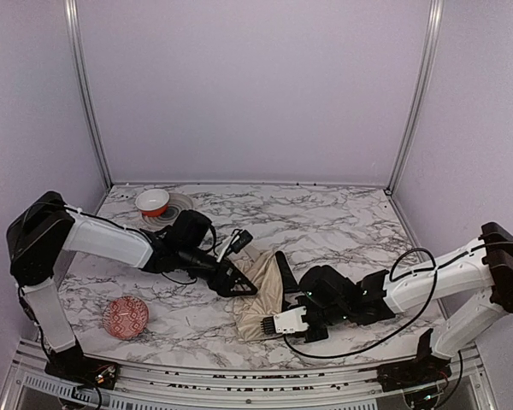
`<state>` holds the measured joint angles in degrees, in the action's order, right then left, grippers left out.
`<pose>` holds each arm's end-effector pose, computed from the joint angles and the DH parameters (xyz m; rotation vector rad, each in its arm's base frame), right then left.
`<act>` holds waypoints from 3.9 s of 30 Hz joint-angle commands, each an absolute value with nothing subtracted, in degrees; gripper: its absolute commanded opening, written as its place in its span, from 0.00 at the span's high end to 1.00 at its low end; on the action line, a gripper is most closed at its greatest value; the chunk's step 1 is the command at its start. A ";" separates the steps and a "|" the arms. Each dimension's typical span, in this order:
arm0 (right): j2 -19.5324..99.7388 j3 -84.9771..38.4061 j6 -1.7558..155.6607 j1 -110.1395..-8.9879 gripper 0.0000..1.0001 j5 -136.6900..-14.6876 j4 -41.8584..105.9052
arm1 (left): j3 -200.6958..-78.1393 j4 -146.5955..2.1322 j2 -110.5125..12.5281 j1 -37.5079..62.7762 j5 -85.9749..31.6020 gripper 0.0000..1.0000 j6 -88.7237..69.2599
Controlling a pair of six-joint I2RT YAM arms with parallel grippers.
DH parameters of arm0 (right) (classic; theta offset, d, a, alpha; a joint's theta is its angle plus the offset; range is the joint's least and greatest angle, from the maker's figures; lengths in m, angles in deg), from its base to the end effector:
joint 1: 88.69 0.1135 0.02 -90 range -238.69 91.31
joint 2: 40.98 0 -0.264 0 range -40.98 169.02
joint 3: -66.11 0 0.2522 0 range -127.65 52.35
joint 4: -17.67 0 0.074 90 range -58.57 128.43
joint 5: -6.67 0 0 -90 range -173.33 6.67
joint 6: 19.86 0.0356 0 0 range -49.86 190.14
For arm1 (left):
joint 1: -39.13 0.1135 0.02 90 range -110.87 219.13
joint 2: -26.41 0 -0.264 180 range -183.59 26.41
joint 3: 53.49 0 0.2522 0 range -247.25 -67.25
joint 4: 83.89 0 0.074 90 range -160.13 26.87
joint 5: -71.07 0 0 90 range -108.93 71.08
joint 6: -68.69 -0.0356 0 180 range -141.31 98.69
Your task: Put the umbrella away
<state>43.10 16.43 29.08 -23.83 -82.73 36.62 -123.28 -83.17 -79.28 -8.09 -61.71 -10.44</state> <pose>0.1128 0.2412 0.1457 -2.0074 1.5094 0.1844 0.2377 -0.2924 0.1601 1.1558 2.0584 -1.3585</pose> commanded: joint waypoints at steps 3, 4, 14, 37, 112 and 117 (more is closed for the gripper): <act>47.44 12.02 32.80 -28.44 0.91 -66.46 50.09 | -113.12 -94.33 -63.63 -7.57 -49.59 0.16 -19.76; 48.04 11.40 33.46 -29.08 0.91 -65.50 50.64 | -111.31 -94.38 -61.17 -7.85 -47.80 0.18 -21.40; 59.99 0.39 37.03 -34.36 0.92 -58.21 58.29 | -99.59 -91.58 -48.89 -28.32 -19.23 0.37 -49.07; 77.65 -17.31 36.16 -38.07 0.94 -43.01 77.35 | -105.15 -81.09 -70.83 -32.94 -0.22 0.31 -55.03; 48.40 10.58 30.84 -23.73 0.88 -75.51 43.56 | -113.88 -80.60 -60.50 -15.50 -42.93 0.01 -29.01; 52.10 8.70 35.28 -26.63 0.88 -68.71 49.35 | -103.94 -89.47 -49.41 -17.77 -35.81 0.04 -35.07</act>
<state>48.38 9.94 29.01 -24.64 -78.07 38.19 -108.39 -78.31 -54.71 -15.91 -43.94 -29.63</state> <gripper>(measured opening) 0.219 0.975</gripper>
